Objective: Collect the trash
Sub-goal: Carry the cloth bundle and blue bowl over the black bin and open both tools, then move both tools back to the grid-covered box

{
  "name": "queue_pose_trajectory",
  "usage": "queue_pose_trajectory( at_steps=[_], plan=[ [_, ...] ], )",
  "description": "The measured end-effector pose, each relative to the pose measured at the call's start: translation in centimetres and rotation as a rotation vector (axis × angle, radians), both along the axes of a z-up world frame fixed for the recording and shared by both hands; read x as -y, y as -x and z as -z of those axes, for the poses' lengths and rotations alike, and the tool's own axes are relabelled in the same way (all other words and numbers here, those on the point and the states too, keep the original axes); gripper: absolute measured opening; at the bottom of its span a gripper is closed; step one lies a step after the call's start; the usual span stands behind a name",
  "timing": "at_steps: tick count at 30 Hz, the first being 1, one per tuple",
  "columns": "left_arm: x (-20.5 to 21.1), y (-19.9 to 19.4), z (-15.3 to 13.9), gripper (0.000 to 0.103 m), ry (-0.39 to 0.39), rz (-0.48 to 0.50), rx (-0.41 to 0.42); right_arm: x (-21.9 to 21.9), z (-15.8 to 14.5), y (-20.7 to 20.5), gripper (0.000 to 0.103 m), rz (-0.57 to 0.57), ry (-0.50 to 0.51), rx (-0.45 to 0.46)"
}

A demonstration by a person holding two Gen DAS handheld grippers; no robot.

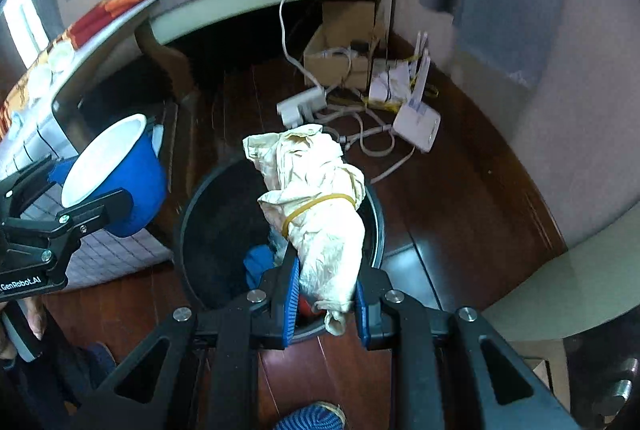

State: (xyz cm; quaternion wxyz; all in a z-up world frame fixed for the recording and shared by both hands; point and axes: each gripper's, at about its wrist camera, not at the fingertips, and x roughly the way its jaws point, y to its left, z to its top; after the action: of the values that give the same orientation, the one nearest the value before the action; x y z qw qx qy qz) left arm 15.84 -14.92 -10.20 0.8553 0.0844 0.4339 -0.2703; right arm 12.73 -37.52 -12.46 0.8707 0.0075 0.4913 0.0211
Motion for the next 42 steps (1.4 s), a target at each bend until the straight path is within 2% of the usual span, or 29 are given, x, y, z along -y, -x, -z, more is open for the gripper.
queue_pose_trajectory(
  at_steps=[8, 10, 11, 12, 13, 15, 18, 21, 23, 27, 42],
  plan=[
    [1.8, -1.2, 3.3, 0.077, -0.028, 0.034, -0.121, -1.7, 4.0, -0.9, 0.026, -0.107, 0.054, -0.095],
    [2.3, -1.8, 4.6, 0.079, -0.032, 0.046, -0.177, -2.4, 4.8, -1.2, 0.041, -0.146, 0.081, -0.109],
    [2.3, -2.0, 5.3, 0.086, -0.055, 0.032, -0.194, -2.7, 5.3, -1.4, 0.075, -0.147, 0.123, -0.11],
    [2.3, -2.1, 5.6, 0.092, -0.067, 0.02, -0.195, -2.9, 5.6, -1.4, 0.094, -0.14, 0.188, -0.093],
    [2.0, -2.1, 5.9, 0.103, -0.081, 0.002, -0.197, -3.0, 5.8, -1.2, 0.093, -0.146, 0.217, -0.082],
    [1.1, -2.2, 6.2, 0.103, -0.098, -0.047, -0.192, -2.8, 6.2, -1.4, 0.093, -0.145, 0.26, -0.106],
    [0.5, -2.1, 6.4, 0.103, -0.112, -0.07, -0.181, -2.1, 6.7, -1.7, 0.094, -0.133, 0.255, -0.137],
    [0.1, -1.9, 6.2, 0.103, -0.127, -0.076, -0.162, -1.6, 7.3, -1.9, 0.103, -0.108, 0.245, -0.169],
    [0.1, -1.6, 6.0, 0.103, -0.13, -0.077, -0.151, -1.6, 7.5, -2.0, 0.103, -0.102, 0.254, -0.184],
    [0.1, -1.5, 5.5, 0.103, -0.124, -0.08, -0.134, -2.2, 6.9, -1.8, 0.103, -0.112, 0.273, -0.157],
    [-0.9, 0.1, 1.5, 0.103, -0.111, -0.099, -0.047, -2.9, 2.9, -0.6, 0.103, -0.09, 0.23, -0.079]
  ],
)
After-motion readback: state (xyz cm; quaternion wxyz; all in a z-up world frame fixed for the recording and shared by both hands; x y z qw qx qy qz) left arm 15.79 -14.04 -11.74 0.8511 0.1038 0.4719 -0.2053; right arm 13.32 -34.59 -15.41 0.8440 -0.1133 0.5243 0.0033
